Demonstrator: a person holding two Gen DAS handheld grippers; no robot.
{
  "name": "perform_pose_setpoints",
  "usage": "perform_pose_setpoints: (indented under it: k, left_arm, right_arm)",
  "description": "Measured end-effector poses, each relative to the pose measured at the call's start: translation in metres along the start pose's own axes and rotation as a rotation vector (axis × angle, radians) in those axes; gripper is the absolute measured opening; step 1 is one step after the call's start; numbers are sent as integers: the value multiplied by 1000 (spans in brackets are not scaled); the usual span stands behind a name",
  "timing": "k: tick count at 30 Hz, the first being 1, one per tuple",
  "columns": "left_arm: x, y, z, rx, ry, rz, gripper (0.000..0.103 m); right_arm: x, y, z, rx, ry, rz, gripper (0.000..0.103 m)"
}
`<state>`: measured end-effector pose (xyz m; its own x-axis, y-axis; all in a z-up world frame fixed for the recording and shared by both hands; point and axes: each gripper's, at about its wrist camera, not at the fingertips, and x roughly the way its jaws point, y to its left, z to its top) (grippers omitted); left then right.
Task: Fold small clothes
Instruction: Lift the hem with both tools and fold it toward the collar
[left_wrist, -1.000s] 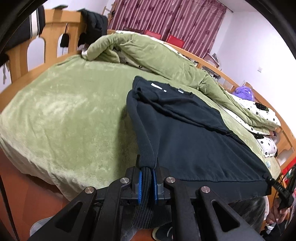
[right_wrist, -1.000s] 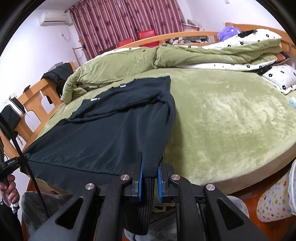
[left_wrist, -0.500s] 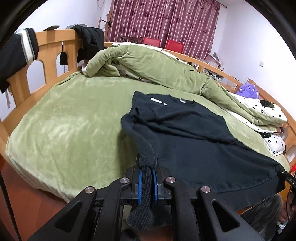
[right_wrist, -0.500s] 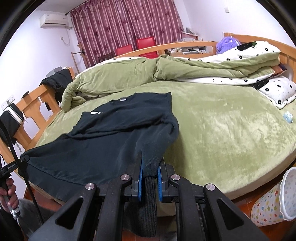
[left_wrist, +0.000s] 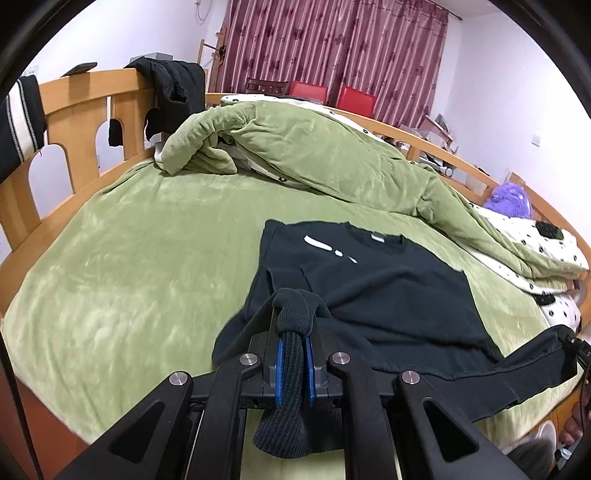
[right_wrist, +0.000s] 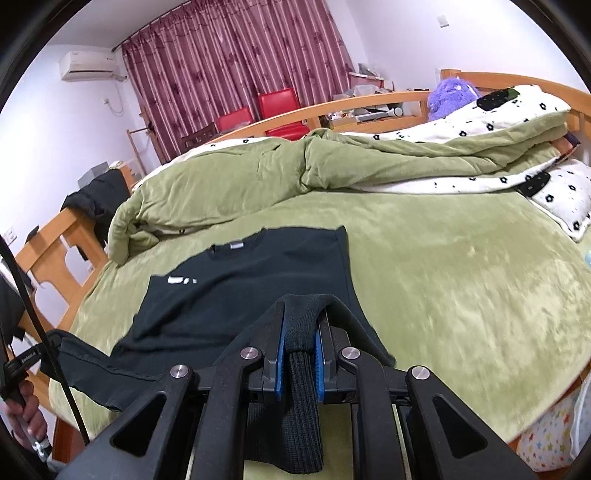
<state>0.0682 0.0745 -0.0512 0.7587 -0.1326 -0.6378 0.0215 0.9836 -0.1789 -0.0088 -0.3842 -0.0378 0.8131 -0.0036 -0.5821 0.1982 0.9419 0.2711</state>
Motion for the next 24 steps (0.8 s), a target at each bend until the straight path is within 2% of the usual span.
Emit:
perform_pose_setpoints:
  k: [9,19,24]
  left_arm:
    - [62,-10,46,-13,22,1,9]
    - [131,-16,92,-43,31,-30,9]
    - [172,-20,112,-45,51,-23,9]
  right_arm:
    - [62,14,49,-4,6,-10,12]
    - [133,3,89,54,18,-21,12]
    - [179,-2,106,76,38,-28,12]
